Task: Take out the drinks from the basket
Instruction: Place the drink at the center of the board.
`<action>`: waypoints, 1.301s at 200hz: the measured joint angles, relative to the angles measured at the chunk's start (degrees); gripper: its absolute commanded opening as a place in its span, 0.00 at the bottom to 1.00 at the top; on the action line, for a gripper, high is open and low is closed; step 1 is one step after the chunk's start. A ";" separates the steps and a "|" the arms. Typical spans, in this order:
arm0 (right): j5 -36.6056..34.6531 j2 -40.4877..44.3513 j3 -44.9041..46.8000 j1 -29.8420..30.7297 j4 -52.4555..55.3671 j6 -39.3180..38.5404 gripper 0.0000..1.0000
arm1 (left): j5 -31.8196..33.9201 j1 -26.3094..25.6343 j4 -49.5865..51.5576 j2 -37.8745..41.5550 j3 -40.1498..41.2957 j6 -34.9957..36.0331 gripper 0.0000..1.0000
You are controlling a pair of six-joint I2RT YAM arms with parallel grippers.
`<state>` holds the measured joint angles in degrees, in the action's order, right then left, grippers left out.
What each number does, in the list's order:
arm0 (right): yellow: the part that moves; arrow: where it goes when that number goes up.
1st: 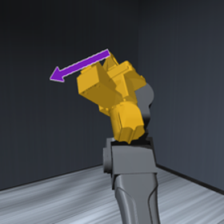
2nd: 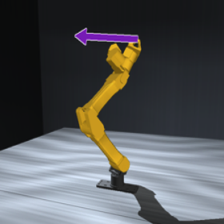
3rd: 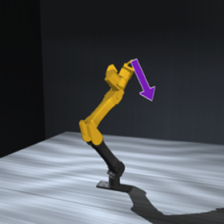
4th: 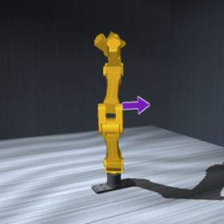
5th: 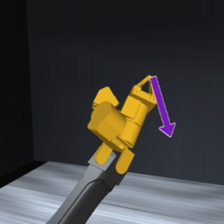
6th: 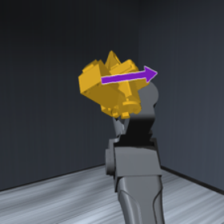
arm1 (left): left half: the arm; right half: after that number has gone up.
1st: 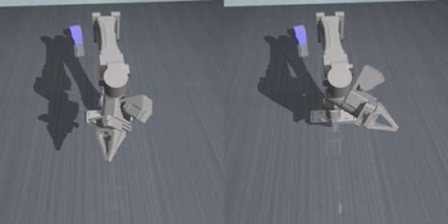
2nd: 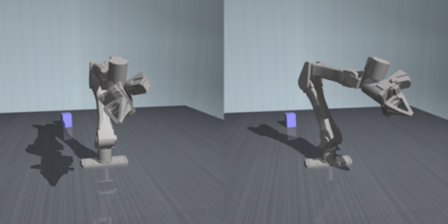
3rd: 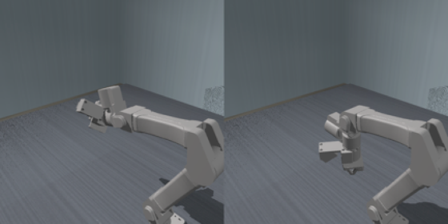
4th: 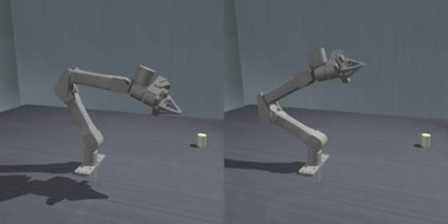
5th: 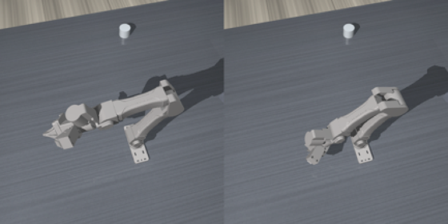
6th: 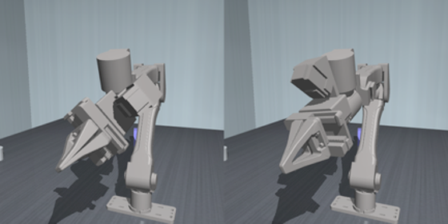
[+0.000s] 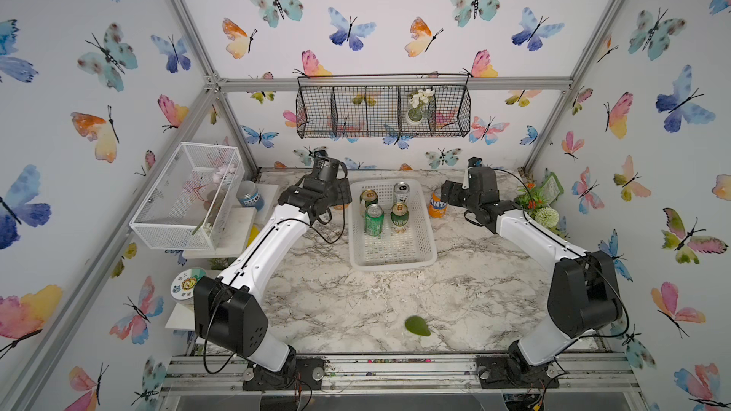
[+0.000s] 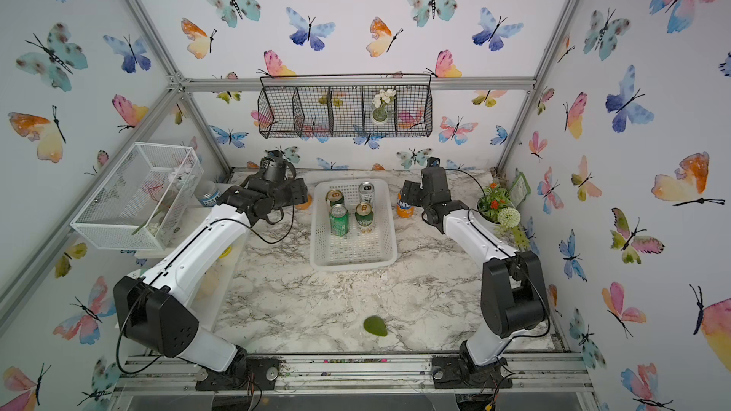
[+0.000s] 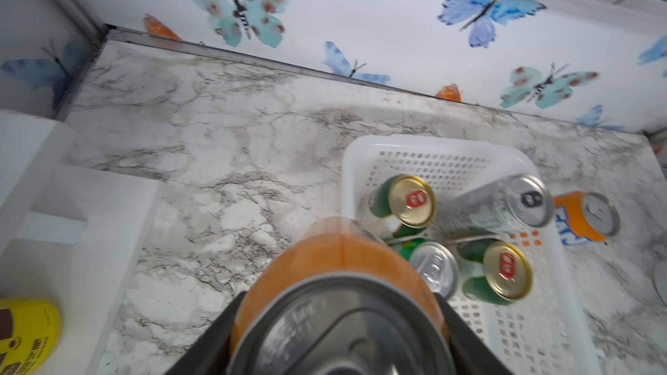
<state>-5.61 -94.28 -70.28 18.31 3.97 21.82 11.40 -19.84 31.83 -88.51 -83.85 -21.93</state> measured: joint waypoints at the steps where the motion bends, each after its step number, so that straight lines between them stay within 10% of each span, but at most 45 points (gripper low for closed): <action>1: 0.00 0.00 0.00 0.00 0.00 0.00 0.90 | 0.00 0.24 -0.13 -0.02 0.07 0.00 0.66; 172: -0.13 0.02 0.46 0.00 -0.02 -0.24 0.90 | -0.66 5.03 -7.37 -27.93 -9.27 -0.79 0.67; 260: -0.13 1.92 1.22 0.00 0.00 -0.28 0.90 | -0.52 5.16 -8.04 -32.48 -13.14 -0.83 0.85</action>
<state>-5.74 -92.36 -69.06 18.31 3.97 21.54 10.87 -14.68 23.79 -120.99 -96.99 -22.76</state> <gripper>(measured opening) 0.898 0.789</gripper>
